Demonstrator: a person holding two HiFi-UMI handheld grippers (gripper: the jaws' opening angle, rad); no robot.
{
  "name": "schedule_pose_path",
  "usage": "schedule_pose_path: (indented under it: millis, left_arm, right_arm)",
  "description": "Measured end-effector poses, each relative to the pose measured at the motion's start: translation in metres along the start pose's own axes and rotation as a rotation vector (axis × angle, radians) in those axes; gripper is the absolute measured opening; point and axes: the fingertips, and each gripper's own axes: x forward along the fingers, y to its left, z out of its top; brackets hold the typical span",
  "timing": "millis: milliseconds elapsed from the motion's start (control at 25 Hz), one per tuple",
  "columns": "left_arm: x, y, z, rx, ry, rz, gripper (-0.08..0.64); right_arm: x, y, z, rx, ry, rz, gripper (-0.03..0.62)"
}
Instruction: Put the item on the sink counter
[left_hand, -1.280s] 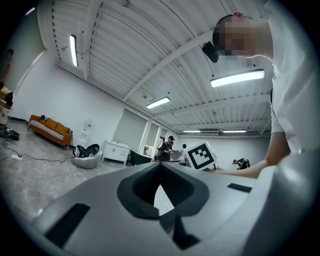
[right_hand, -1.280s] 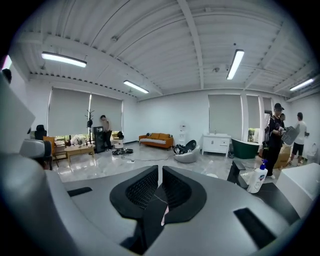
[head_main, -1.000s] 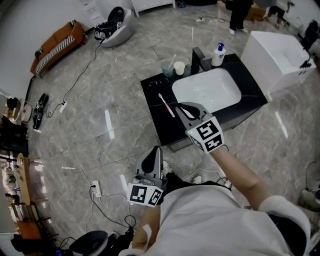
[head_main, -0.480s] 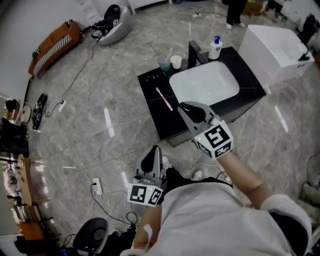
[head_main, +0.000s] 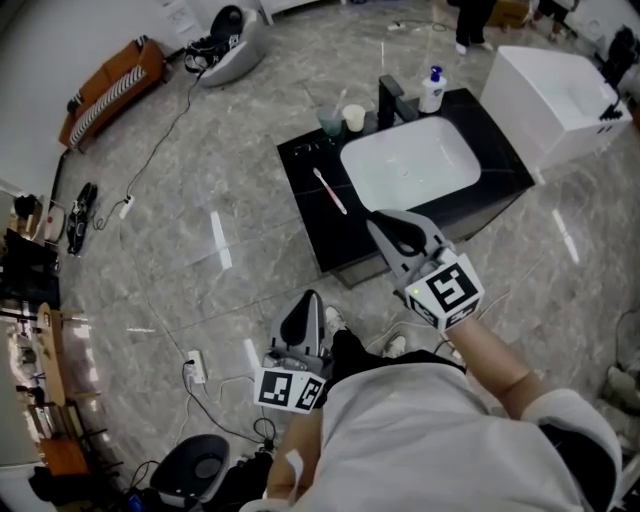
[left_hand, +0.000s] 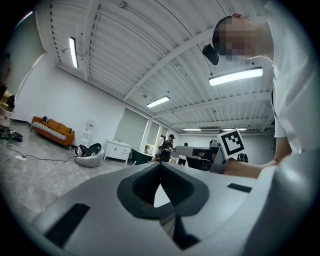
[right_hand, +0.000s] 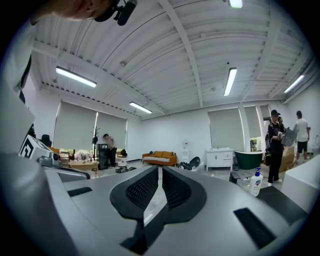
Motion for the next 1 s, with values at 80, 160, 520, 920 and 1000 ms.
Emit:
schedule_pose_path:
  millis: [80,160,520,920,1000]
  left_arm:
    - [-0.003,0.001,-0.001,0.002,0.004,0.006,0.003]
    - [-0.006,0.002,-0.004,0.002,0.014,0.014,0.003]
    - [-0.011,0.008,-0.004,0.008,0.023,0.038,0.003]
    - [-0.004,0.007,0.006,0.003,0.000,0.021,0.003]
    - [-0.004,0.005,0.012,0.010,-0.013,0.018,0.003]
  right_arm:
    - [-0.004,-0.001,-0.001,0.018,-0.001,-0.002,0.051]
    - [-0.009,-0.002,-0.003,0.038,-0.002,-0.003,0.052]
    - [-0.043,-0.001,0.021,0.055,-0.072,-0.009,0.052]
    - [-0.072,-0.003,0.038,0.022,-0.111,-0.041,0.052]
    - [-0.076,-0.006,0.038,0.017,-0.118,-0.048,0.052]
